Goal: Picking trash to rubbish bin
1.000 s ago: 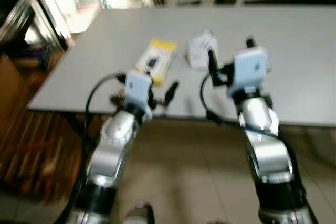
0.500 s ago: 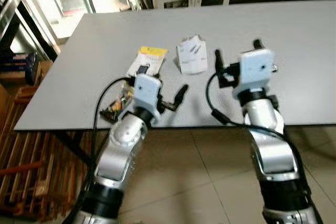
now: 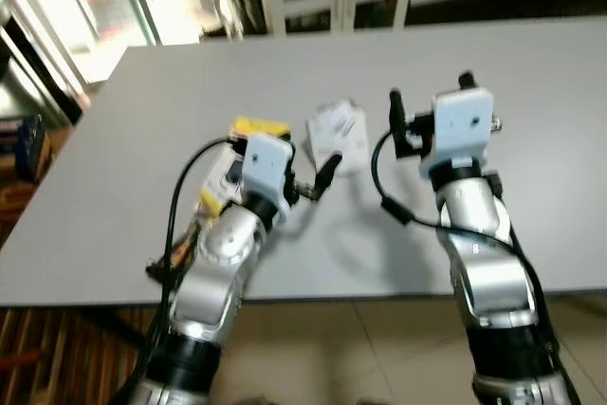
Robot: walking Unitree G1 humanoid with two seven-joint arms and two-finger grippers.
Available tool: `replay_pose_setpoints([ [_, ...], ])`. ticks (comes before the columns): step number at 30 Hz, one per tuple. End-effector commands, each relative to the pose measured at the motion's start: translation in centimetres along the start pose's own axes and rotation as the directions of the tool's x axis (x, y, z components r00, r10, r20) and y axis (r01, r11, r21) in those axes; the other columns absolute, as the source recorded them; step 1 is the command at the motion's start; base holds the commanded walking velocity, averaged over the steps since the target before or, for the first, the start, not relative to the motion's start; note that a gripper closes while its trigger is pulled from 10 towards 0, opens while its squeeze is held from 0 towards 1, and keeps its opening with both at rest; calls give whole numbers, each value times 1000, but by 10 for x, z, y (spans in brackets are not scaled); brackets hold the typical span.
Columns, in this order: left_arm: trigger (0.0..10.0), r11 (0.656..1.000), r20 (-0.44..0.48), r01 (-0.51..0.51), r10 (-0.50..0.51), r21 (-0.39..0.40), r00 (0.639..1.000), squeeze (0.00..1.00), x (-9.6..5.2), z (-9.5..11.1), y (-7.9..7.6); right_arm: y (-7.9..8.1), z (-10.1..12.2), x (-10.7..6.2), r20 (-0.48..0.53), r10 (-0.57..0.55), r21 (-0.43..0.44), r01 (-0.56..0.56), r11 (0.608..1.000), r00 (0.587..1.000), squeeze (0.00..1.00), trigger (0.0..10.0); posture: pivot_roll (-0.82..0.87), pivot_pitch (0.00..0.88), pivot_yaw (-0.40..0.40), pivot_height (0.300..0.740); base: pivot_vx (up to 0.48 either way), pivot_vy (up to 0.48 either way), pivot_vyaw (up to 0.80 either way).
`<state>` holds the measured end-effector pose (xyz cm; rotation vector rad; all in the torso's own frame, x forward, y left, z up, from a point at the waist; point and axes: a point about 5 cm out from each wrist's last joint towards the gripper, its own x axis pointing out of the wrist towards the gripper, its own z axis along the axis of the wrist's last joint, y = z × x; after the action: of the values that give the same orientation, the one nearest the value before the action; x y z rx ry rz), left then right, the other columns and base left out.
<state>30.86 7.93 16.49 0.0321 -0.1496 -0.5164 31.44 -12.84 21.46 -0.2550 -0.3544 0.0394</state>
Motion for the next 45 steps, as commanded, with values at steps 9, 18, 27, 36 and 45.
replay_pose_setpoints([
  [9,10000,1000,-5,-23,23,-3,1000,0,-6,-1,8,7,3,2,2,24,2,-24,1000,1000,0,10000,-16,108,58,740,0,0,0],
  [18,10000,1000,-11,-10,10,-2,1000,0,-7,-2,7,6,-1,2,-19,15,8,-15,1000,1000,0,10000,-16,108,58,740,0,0,0],
  [27,10000,1000,-20,7,-7,-2,1000,0,-7,-4,3,2,-5,2,-43,0,24,1,1000,999,0,10000,-14,114,57,740,0,0,0],
  [36,10000,999,-40,42,-42,7,998,0,-8,-6,3,3,-6,2,-56,-5,31,7,999,998,0,10000,-10,116,65,740,0,0,0],
  [45,10000,983,-82,181,-180,12,980,0,-21,7,17,-4,-15,2,-115,-36,79,45,996,993,0,10000,32,181,86,740,0,0,0],
])
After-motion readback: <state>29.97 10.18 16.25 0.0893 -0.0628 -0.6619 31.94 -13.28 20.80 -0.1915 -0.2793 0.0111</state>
